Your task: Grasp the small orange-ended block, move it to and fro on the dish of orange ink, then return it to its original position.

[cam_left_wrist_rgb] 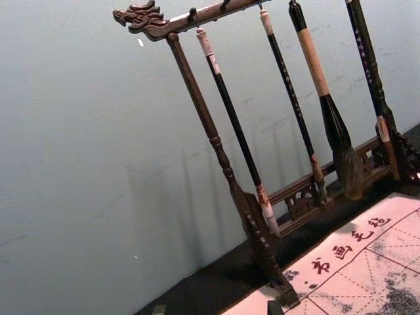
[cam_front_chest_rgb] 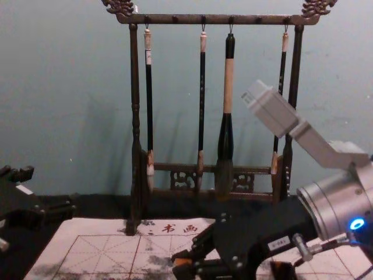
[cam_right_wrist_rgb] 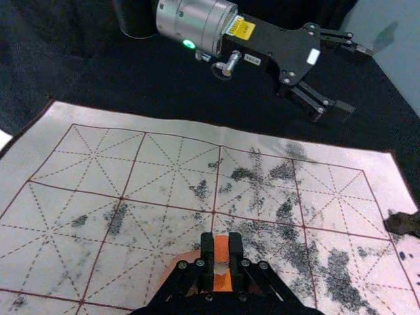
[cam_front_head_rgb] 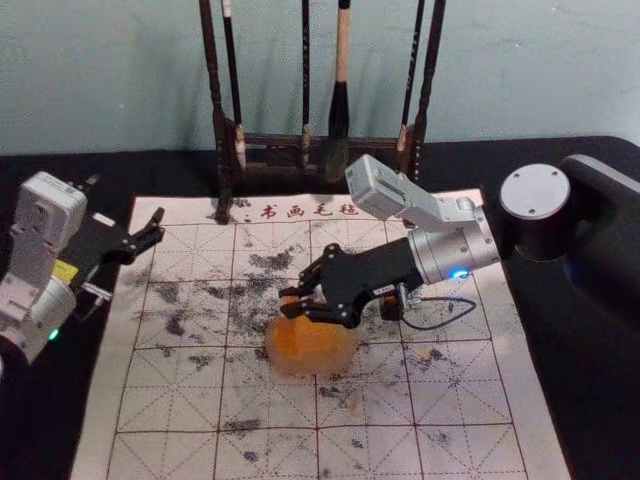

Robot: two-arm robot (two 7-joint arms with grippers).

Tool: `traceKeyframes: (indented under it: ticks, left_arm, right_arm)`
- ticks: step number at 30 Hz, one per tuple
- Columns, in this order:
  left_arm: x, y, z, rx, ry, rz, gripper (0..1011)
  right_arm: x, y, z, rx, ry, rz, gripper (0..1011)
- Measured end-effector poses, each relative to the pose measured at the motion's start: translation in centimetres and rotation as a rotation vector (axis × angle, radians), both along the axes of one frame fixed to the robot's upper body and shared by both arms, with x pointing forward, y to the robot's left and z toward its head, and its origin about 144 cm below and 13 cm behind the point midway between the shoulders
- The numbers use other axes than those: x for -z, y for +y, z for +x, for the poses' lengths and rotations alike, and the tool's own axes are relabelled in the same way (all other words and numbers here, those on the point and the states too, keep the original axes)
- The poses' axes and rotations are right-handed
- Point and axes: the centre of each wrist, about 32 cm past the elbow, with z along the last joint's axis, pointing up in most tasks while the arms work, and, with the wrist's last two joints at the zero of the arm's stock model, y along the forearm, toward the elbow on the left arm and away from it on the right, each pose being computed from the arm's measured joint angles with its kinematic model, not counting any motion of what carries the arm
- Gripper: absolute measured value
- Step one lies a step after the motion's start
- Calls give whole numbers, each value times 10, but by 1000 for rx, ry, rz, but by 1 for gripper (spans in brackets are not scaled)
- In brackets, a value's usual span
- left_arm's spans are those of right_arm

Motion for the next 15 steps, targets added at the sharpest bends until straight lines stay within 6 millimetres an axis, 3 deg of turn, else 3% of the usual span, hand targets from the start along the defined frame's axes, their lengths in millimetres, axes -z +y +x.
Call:
traceKeyframes:
  ticks: [15]
  left_arm:
    - [0,0,0,0,0,0,1001]
  right_arm:
    - [-2,-8,4,34,-23,-9,129]
